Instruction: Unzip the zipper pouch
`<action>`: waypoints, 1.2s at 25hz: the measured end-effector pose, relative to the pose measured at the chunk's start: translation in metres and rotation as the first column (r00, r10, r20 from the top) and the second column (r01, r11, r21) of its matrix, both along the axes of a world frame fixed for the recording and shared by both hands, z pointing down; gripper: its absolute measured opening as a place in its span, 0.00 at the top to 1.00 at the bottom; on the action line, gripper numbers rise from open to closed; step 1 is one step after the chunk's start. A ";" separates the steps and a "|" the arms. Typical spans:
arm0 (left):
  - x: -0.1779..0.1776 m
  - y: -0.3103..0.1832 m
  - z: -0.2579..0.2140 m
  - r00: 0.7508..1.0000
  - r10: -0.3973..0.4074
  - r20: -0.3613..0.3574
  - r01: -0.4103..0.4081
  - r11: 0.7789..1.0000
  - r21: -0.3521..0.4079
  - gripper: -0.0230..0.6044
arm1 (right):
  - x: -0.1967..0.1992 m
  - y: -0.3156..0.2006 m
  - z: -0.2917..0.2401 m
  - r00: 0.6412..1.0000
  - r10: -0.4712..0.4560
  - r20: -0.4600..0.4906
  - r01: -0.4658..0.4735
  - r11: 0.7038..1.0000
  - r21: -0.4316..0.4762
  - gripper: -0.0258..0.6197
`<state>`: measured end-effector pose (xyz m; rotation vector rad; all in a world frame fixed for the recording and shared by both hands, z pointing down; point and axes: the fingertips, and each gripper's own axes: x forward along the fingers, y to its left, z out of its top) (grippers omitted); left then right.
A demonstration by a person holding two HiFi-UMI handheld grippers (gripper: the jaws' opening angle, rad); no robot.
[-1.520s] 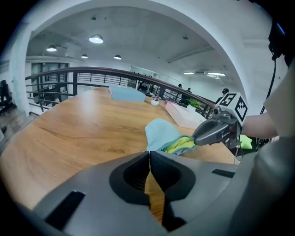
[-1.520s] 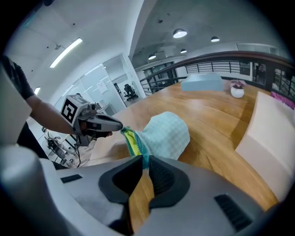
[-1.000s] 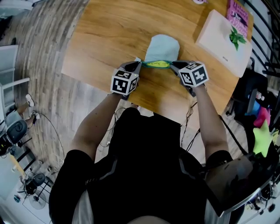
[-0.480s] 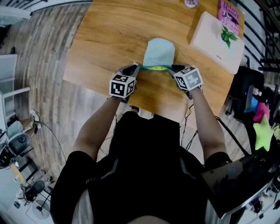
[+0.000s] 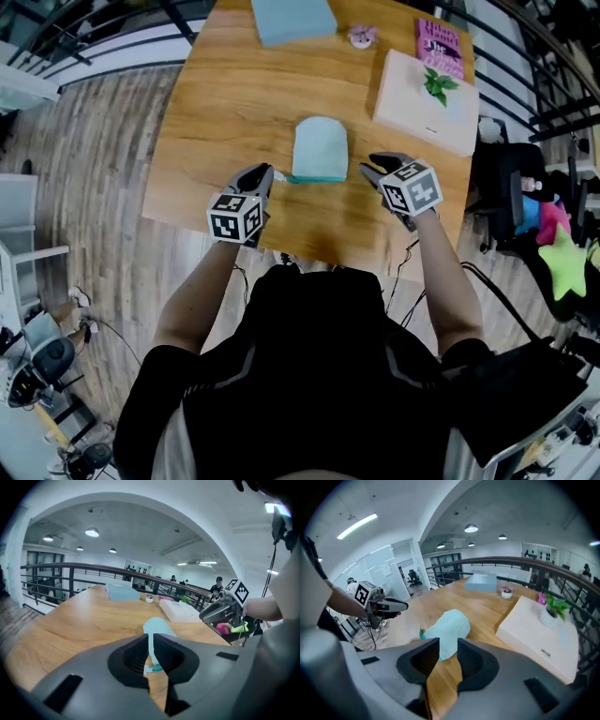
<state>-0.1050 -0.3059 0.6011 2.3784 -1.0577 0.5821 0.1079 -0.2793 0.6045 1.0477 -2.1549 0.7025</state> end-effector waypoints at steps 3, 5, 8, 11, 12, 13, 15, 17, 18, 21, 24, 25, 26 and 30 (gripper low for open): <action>0.004 -0.003 -0.037 0.999 0.029 -0.015 -0.027 0.996 0.085 0.91 | 0.011 -0.002 -0.042 1.000 0.024 0.005 -0.024 0.995 0.096 0.76; 0.005 -0.011 -0.067 0.999 0.045 -0.013 -0.042 0.986 0.159 0.91 | 0.017 -0.006 -0.076 0.998 0.057 0.034 -0.062 0.984 0.168 0.76; 0.003 -0.025 -0.114 0.999 0.003 -0.046 0.008 0.969 0.245 0.91 | 0.024 -0.007 -0.126 0.990 0.109 0.094 -0.130 0.956 0.263 0.76; 0.005 -0.033 -0.163 0.996 -0.009 -0.092 0.038 0.946 0.322 0.91 | 0.026 -0.003 -0.174 0.985 0.105 0.139 -0.149 0.920 0.363 0.76; 0.007 -0.033 -0.177 0.995 -0.004 -0.097 0.038 0.937 0.348 0.91 | 0.027 0.000 -0.189 0.985 0.101 0.143 -0.150 0.908 0.392 0.75; 0.009 -0.033 -0.190 0.995 0.000 -0.099 0.037 0.928 0.371 0.91 | 0.030 0.002 -0.201 0.984 0.107 0.141 -0.157 0.895 0.417 0.75; 0.014 -0.031 -0.214 0.994 0.010 -0.110 0.036 0.912 0.409 0.91 | 0.041 0.005 -0.224 0.980 0.143 0.139 -0.192 0.867 0.461 0.75; 0.018 -0.028 -0.235 0.992 0.020 -0.126 0.038 0.897 0.441 0.91 | 0.050 0.009 -0.246 0.971 0.179 0.158 -0.235 0.834 0.499 0.75; 0.019 -0.027 -0.245 0.991 0.023 -0.133 0.040 0.890 0.453 0.91 | 0.052 0.011 -0.257 0.966 0.191 0.172 -0.254 0.816 0.519 0.76; 0.023 -0.024 -0.266 0.990 0.023 -0.142 0.049 0.876 0.480 0.91 | 0.058 0.018 -0.286 0.954 0.210 0.213 -0.297 0.755 0.585 0.77; 0.025 -0.021 -0.281 0.989 0.015 -0.150 0.063 0.865 0.497 0.91 | 0.060 0.024 -0.304 0.946 0.223 0.235 -0.323 0.715 0.620 0.82; 0.024 -0.021 -0.285 0.988 0.004 -0.152 0.074 0.859 0.506 0.91 | 0.060 0.025 -0.309 0.944 0.225 0.239 -0.328 0.705 0.629 0.85; 0.022 -0.021 -0.289 0.988 -0.014 -0.152 0.092 0.849 0.520 0.91 | 0.059 0.027 -0.313 0.945 0.223 0.241 -0.327 0.698 0.637 0.88; 0.019 -0.019 -0.294 0.987 -0.055 -0.150 0.129 0.830 0.542 0.91 | 0.056 0.027 -0.317 0.949 0.211 0.234 -0.314 0.695 0.647 0.89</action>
